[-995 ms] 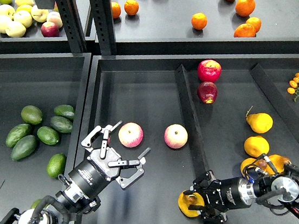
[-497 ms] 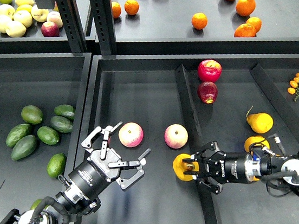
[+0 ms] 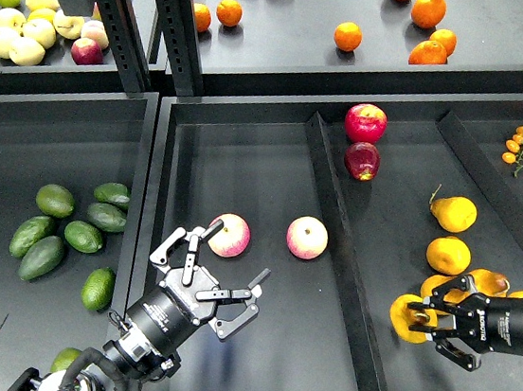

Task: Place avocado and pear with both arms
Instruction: 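Lift the pear with the right gripper toward the pear bin, then lower the pear among the other pears and open the right gripper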

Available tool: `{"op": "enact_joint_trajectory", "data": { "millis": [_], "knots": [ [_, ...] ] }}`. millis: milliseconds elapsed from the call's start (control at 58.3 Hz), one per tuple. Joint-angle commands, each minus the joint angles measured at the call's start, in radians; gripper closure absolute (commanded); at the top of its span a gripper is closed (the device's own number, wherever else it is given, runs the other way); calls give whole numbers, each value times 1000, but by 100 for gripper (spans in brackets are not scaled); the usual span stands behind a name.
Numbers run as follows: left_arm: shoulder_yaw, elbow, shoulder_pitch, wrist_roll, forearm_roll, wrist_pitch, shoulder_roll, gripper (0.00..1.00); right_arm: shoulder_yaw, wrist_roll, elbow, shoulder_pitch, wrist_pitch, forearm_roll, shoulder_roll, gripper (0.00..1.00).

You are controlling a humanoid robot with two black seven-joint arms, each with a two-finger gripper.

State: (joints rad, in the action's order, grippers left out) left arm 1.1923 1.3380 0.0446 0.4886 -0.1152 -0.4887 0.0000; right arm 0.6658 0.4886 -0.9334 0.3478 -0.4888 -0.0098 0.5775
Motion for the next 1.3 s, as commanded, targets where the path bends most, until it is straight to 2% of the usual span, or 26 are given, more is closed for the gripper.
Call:
{"op": "enact_joint_trajectory", "data": {
  "millis": [0,514,772,875,977,1063,1286],
  "knots": [
    [-2,0,0,0,0,0,0,2,2,0,28,-9,0,-1,5,77],
    [-2,6,9,0,2,0,0,2,2,0,211,-6,0,-33,-45,73],
    [-2,6,9,0,2,0,0,2,2,0,231,-3,0,-33,-56,68],
    [-6,6,9,0,2,0,0,2,2,0,231,-1,0,-33,-54,58],
    [-8,6,11,0,2,0,0,2,2,0,229,-3,0,-33,-53,33],
    [-10,7,11,0,2,0,0,2,2,0,223,-1,0,-33,-50,20],
    [-11,7,17,0,2,0,0,2,3,0,199,0,0,-30,-34,6]
  ]
}}
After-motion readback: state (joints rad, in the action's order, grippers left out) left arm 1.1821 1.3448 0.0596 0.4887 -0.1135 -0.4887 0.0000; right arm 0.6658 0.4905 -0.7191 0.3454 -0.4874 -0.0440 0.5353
